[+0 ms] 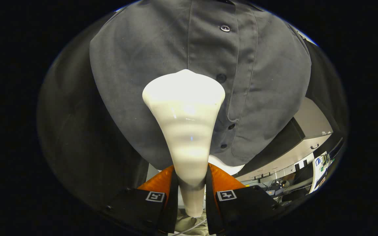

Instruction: Iron the clothes twice with a garment steamer, once on the left side and once on the right side.

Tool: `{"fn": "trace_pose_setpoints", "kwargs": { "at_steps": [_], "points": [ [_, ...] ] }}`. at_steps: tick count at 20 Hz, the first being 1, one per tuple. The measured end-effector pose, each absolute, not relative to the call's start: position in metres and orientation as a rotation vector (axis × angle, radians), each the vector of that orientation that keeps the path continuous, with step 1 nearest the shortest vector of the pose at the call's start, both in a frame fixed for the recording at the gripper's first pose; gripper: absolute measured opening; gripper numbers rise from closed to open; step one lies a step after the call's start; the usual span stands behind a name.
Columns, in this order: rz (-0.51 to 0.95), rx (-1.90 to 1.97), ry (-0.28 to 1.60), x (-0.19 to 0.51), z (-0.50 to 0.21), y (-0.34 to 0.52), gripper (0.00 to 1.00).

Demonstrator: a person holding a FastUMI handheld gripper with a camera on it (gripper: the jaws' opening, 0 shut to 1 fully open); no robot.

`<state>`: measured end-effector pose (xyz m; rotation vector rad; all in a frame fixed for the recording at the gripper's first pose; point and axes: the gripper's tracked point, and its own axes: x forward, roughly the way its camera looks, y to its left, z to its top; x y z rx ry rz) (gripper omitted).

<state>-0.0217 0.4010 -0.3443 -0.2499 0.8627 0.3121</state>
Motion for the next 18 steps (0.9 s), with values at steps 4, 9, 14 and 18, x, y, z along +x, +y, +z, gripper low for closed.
{"fn": "trace_pose_setpoints", "kwargs": {
  "at_steps": [4,9,14,18],
  "points": [
    [0.301,-0.25,0.896,-0.027,-0.368,0.396,0.44],
    [0.304,-0.255,0.939,-0.037,-0.398,0.39,0.44],
    [0.294,-0.262,0.98,-0.044,-0.424,0.386,0.44],
    [0.287,-0.269,1.007,-0.047,-0.442,0.38,0.44]
  ]
}}
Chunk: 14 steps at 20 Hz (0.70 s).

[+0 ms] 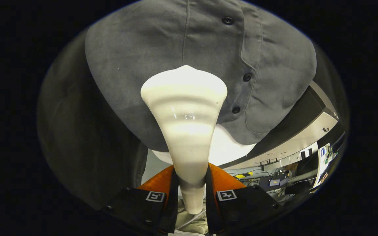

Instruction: Iron the clothes twice with a garment steamer, once on the left side and once on the right side.

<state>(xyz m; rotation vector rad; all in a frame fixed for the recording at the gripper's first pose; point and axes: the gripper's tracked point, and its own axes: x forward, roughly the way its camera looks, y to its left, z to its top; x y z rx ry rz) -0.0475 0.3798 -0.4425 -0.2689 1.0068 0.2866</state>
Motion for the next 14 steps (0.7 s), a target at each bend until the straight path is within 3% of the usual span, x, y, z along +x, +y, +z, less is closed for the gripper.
{"fn": "trace_pose_setpoints", "kwargs": {
  "at_steps": [14],
  "points": [
    [0.304,-0.278,1.1,-0.068,-0.49,0.37,0.44]
  ]
}}
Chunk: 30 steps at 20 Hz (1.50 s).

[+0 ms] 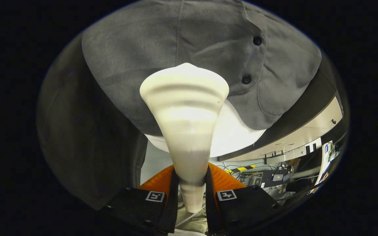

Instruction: Iron the clothes twice with a garment steamer, once on the left side and once on the right side.

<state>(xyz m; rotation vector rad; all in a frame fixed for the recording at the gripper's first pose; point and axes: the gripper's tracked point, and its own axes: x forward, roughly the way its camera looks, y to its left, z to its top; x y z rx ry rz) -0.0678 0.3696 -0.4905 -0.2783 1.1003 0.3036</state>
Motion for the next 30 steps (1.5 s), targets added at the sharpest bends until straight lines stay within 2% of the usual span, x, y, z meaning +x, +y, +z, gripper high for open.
{"fn": "trace_pose_setpoints", "kwargs": {
  "at_steps": [4,9,15,30],
  "points": [
    [0.299,-0.251,1.11,-0.071,-0.489,0.365,0.44],
    [0.269,-0.207,1.1,-0.071,-0.488,0.32,0.44],
    [0.225,-0.141,1.041,-0.05,-0.444,0.271,0.44],
    [0.263,-0.062,0.727,0.051,-0.221,0.168,0.44]
  ]
}}
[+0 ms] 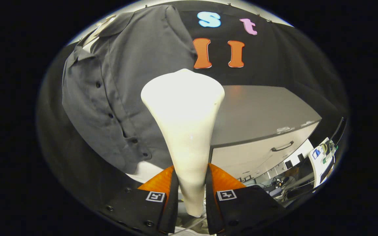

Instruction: Iron the clothes twice with a garment steamer, once on the left side and once on the right side.

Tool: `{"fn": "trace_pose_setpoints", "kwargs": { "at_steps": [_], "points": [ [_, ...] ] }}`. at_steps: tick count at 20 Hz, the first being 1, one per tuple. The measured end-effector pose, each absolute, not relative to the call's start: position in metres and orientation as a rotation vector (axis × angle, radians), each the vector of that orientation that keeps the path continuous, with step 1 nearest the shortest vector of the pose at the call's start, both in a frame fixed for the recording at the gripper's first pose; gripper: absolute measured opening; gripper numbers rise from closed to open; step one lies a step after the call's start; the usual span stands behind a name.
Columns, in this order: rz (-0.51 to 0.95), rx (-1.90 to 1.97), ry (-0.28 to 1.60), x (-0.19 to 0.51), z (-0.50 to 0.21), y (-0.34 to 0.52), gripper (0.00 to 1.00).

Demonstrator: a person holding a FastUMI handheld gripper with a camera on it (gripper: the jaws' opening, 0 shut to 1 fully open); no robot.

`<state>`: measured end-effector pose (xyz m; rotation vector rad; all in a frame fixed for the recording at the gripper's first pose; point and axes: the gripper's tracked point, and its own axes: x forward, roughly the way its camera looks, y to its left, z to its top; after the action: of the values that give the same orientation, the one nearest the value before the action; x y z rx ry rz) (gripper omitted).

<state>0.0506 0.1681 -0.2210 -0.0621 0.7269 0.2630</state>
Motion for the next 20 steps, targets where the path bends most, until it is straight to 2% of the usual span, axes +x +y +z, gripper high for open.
{"fn": "trace_pose_setpoints", "kwargs": {
  "at_steps": [13,20],
  "points": [
    [0.228,0.059,0.402,0.087,-0.041,0.045,0.43],
    [0.227,0.091,0.308,0.085,0.0,0.003,0.43]
  ]
}}
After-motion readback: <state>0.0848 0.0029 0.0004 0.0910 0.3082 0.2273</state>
